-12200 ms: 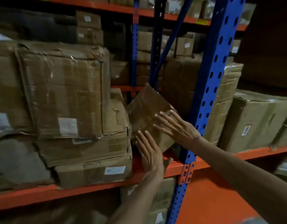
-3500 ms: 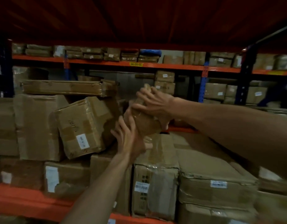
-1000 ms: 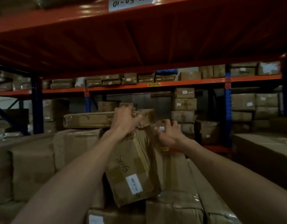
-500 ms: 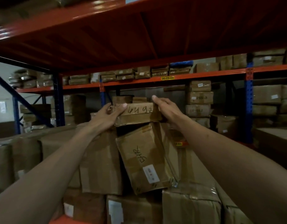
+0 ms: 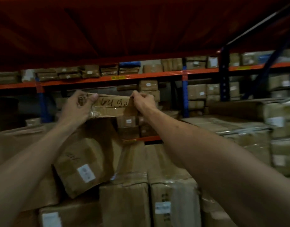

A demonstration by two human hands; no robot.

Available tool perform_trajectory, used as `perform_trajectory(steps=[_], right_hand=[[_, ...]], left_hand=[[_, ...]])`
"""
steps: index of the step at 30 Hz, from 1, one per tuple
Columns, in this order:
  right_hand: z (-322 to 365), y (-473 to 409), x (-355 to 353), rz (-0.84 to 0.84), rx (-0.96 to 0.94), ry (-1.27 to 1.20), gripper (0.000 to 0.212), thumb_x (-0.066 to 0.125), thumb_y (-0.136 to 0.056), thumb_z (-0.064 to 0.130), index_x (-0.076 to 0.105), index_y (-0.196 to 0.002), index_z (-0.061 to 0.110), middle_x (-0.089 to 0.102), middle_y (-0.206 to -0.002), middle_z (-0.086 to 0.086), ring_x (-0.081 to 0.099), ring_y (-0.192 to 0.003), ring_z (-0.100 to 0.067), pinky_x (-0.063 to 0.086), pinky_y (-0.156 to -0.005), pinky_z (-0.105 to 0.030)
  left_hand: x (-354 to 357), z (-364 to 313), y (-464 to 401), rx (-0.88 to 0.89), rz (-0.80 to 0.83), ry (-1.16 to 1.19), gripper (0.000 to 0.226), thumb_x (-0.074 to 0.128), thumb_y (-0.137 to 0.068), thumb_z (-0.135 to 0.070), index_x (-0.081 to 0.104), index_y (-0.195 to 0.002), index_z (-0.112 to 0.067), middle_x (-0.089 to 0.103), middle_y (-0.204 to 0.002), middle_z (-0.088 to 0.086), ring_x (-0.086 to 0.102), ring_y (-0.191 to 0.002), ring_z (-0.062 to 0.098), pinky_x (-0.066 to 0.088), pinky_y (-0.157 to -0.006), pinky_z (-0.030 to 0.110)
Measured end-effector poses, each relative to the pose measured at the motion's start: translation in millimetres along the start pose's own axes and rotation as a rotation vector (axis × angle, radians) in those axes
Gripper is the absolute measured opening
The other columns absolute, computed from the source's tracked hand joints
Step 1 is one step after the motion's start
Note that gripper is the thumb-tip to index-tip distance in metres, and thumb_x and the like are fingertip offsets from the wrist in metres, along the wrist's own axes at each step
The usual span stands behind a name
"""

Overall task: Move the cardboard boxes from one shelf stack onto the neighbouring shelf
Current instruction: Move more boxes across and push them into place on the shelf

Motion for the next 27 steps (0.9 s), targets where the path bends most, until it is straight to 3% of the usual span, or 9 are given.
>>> perform_trajectory(steps=[2, 7, 13, 16, 18, 21, 23, 25, 27], right_hand=[[1, 1, -51, -0.064, 0.005, 0.012, 0.022, 0.062, -0.089, 0.042, 0.069, -0.101, 0.026, 0.070, -0.099, -0.006, 0.067, -0.091, -0.022, 0.055, -0.074, -0.036], [6, 9, -186, -0.300, -0.026, 0.141, 0.034, 0.058, -0.087, 0.049, 0.071, -0.108, 0.026, 0.070, -0.101, -0.004, 0.066, -0.093, -0.024, 0.056, -0.088, -0.045], [-11, 33, -333, -0.443, -0.044, 0.206, 0.029, 0.058, -0.082, 0.050, 0.072, -0.099, 0.030, 0.071, -0.093, -0.004, 0.068, -0.087, -0.024, 0.060, -0.076, -0.045], [-32, 51, -389, -0.504, -0.073, 0.273, 0.027, 0.058, -0.084, 0.047, 0.070, -0.098, 0.028, 0.071, -0.088, -0.001, 0.065, -0.084, -0.020, 0.053, -0.063, -0.033], [-53, 62, -418, -0.549, -0.084, 0.311, 0.028, 0.054, -0.086, 0.046, 0.067, -0.101, 0.026, 0.068, -0.090, 0.001, 0.061, -0.085, -0.017, 0.045, -0.064, -0.030], [-70, 67, -427, -0.577, -0.169, 0.385, 0.031, 0.047, -0.089, 0.050, 0.058, -0.108, 0.028, 0.059, -0.099, 0.004, 0.055, -0.091, -0.013, 0.041, -0.069, -0.030], [-59, 68, -421, -0.643, -0.296, 0.652, 0.034, 0.041, -0.094, 0.050, 0.054, -0.108, 0.022, 0.054, -0.100, 0.004, 0.050, -0.094, -0.017, 0.042, -0.083, -0.039], [-44, 68, -424, -0.751, -0.403, 0.955, 0.037, 0.038, -0.096, 0.050, 0.055, -0.106, 0.019, 0.052, -0.101, -0.002, 0.045, -0.098, -0.022, 0.036, -0.093, -0.046], [-52, 59, -438, -0.729, -0.401, 0.918, 0.036, 0.040, -0.096, 0.052, 0.056, -0.108, 0.022, 0.052, -0.111, -0.008, 0.045, -0.109, -0.027, 0.032, -0.101, -0.048]], left_hand=[[39, -27, 4, 0.014, 0.016, 0.064, 0.040, 0.055, -0.090, -0.059, 0.059, -0.107, -0.024, 0.060, -0.091, -0.006, 0.058, -0.078, 0.011, 0.042, -0.057, 0.028], [146, -93, 17, 0.006, 0.073, 0.211, 0.030, 0.057, -0.089, -0.062, 0.059, -0.097, -0.033, 0.066, -0.089, -0.008, 0.065, -0.081, 0.014, 0.050, -0.064, 0.032], [281, -152, 61, -0.036, 0.229, 0.444, 0.024, 0.058, -0.086, -0.067, 0.059, -0.093, -0.043, 0.067, -0.104, -0.005, 0.068, -0.088, 0.009, 0.059, -0.071, 0.036], [341, -173, 98, -0.048, 0.286, 0.492, 0.025, 0.055, -0.087, -0.068, 0.057, -0.094, -0.045, 0.069, -0.097, -0.008, 0.068, -0.080, 0.003, 0.054, -0.058, 0.021], [374, -183, 123, -0.080, 0.308, 0.484, 0.032, 0.051, -0.084, -0.074, 0.055, -0.099, -0.046, 0.068, -0.099, -0.009, 0.067, -0.080, 0.002, 0.050, -0.056, 0.019], [398, -185, 140, -0.173, 0.243, 0.421, 0.070, 0.046, -0.072, -0.090, 0.047, -0.124, -0.044, 0.062, -0.120, -0.004, 0.058, -0.111, 0.018, 0.051, -0.088, 0.042], [400, -181, 140, -0.249, 0.138, 0.463, 0.085, 0.046, -0.069, -0.092, 0.039, -0.136, -0.041, 0.057, -0.132, 0.001, 0.054, -0.120, 0.025, 0.047, -0.097, 0.052], [399, -182, 140, -0.268, 0.019, 0.461, 0.082, 0.039, -0.072, -0.092, 0.041, -0.136, -0.040, 0.058, -0.131, 0.001, 0.055, -0.117, 0.024, 0.049, -0.094, 0.047], [394, -186, 142, -0.218, -0.107, 0.305, 0.072, 0.028, -0.080, -0.087, 0.047, -0.129, -0.038, 0.065, -0.117, -0.002, 0.062, -0.104, 0.020, 0.051, -0.080, 0.034]])
Point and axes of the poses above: each hand's wrist, its own y-axis away from the middle knuckle, its own x-axis out of the palm, z = x × y, the point moved 9 cm from there along -y, towards the middle knuckle
